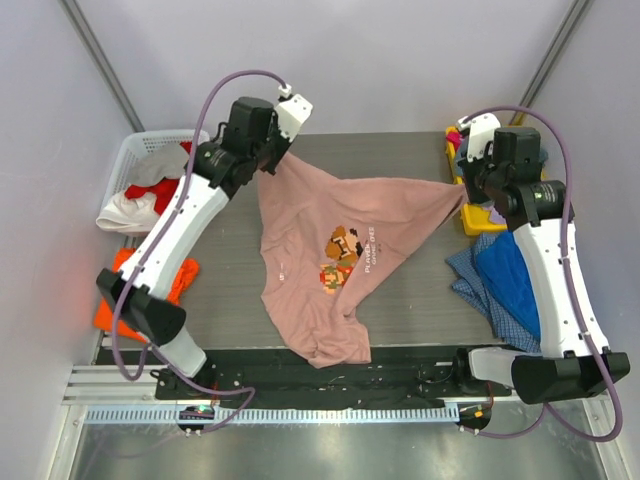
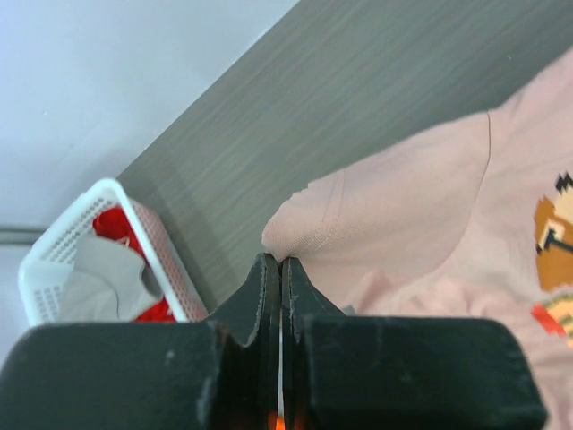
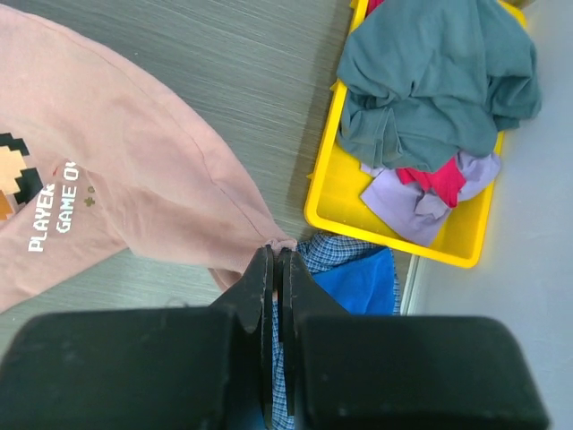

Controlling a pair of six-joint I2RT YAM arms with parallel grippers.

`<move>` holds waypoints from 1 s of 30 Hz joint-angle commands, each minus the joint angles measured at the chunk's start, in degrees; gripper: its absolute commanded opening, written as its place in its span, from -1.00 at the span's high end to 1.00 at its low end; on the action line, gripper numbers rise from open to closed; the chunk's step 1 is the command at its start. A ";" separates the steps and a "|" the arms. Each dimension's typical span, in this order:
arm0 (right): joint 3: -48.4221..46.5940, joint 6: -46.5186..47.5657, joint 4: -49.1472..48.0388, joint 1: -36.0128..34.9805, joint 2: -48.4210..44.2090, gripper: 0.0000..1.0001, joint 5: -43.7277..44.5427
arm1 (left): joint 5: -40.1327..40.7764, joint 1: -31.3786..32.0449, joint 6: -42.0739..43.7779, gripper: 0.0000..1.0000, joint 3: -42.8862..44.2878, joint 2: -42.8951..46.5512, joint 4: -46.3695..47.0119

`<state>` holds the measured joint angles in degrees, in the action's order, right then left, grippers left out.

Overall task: Fold and stack the t-shirts
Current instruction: Flatten out the tshirt

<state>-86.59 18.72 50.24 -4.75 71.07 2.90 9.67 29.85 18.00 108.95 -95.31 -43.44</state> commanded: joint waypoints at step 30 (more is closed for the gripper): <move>-28.19 7.91 -2.85 0.01 4.68 0.98 11.86 | 15.29 -6.80 5.74 1.00 4.63 13.87 22.79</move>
<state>-112.31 28.84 57.19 -4.75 69.21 8.25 21.93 27.83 25.28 103.35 -69.10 -28.88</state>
